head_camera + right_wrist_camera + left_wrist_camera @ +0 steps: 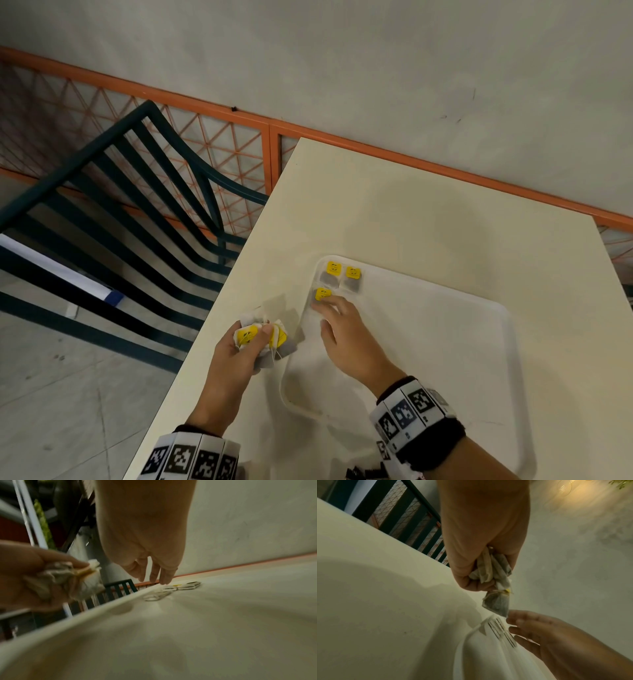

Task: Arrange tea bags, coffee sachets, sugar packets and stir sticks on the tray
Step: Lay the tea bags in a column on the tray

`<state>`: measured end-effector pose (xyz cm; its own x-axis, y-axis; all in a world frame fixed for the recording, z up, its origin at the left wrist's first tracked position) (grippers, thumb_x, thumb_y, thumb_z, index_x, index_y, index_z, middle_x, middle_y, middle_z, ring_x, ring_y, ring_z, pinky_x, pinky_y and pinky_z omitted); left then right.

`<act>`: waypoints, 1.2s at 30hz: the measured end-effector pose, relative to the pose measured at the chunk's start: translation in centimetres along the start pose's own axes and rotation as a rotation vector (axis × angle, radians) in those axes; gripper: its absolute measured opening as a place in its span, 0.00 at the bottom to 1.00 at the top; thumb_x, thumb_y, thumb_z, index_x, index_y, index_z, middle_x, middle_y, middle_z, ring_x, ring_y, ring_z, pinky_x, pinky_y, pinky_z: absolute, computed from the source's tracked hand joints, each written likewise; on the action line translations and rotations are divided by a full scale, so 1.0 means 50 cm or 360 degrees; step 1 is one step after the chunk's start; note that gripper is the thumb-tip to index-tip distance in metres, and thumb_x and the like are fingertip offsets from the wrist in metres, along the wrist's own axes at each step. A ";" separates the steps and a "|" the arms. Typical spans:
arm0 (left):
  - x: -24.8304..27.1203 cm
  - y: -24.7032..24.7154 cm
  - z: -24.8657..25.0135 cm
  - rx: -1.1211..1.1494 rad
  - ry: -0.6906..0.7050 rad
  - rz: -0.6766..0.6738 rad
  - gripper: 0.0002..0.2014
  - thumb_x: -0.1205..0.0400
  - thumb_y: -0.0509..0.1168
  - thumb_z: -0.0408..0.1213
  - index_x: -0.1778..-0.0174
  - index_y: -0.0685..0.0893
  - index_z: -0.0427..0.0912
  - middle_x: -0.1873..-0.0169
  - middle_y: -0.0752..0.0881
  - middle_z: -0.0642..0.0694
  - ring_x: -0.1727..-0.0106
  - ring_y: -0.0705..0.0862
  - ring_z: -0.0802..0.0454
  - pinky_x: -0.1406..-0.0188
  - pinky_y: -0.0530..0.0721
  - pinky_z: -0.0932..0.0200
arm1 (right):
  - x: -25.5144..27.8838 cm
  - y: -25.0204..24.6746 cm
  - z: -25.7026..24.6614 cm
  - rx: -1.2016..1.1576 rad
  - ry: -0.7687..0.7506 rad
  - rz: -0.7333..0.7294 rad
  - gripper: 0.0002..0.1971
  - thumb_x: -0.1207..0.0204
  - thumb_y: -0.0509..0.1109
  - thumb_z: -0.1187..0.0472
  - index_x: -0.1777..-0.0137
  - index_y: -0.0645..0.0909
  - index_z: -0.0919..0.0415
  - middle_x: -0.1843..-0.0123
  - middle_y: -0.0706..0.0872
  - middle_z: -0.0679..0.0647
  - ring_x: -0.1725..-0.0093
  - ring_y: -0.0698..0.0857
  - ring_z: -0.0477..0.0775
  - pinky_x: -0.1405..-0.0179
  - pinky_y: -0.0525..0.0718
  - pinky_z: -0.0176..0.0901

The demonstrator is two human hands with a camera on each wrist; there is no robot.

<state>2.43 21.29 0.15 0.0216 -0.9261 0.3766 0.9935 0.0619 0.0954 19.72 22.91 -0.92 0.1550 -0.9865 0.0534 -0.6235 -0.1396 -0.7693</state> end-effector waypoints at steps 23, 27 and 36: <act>0.001 0.015 -0.025 0.0017 -0.0080 -0.0085 0.08 0.19 0.63 0.36 0.49 0.81 0.53 0.54 0.86 0.48 0.52 0.84 0.50 0.61 0.82 0.62 | 0.012 -0.025 0.137 -0.0924 0.1198 0.0545 0.12 0.29 0.75 0.63 0.68 0.75 0.57 0.74 0.82 0.53 0.76 0.77 0.47 0.76 0.75 0.35; 0.001 0.012 -0.032 0.0010 -0.0105 -0.0114 0.08 0.19 0.62 0.36 0.46 0.80 0.51 0.52 0.85 0.47 0.51 0.84 0.50 0.62 0.83 0.64 | -0.005 -0.026 0.139 -0.0841 0.1179 0.0570 0.13 0.29 0.75 0.66 0.69 0.73 0.57 0.70 0.82 0.58 0.79 0.77 0.46 0.77 0.77 0.34; -0.002 0.017 -0.034 0.0078 -0.0146 -0.0164 0.08 0.19 0.62 0.33 0.47 0.83 0.47 0.57 0.86 0.46 0.55 0.84 0.52 0.64 0.85 0.64 | -0.014 -0.031 0.124 -0.0513 0.1024 0.0631 0.10 0.28 0.74 0.61 0.60 0.73 0.60 0.68 0.80 0.53 0.62 0.79 0.55 0.64 0.72 0.38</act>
<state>3.46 20.83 -1.36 -0.0931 -0.8906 0.4451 0.9833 -0.0119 0.1819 25.34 24.35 -3.74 -0.5316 -0.8104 0.2463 -0.7444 0.3084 -0.5922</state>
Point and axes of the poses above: each hand's wrist, its own x-axis away from the middle knuckle, its own y-axis out of the palm, z = x × y, the point moved 5 cm from there along -x, towards the middle knuckle
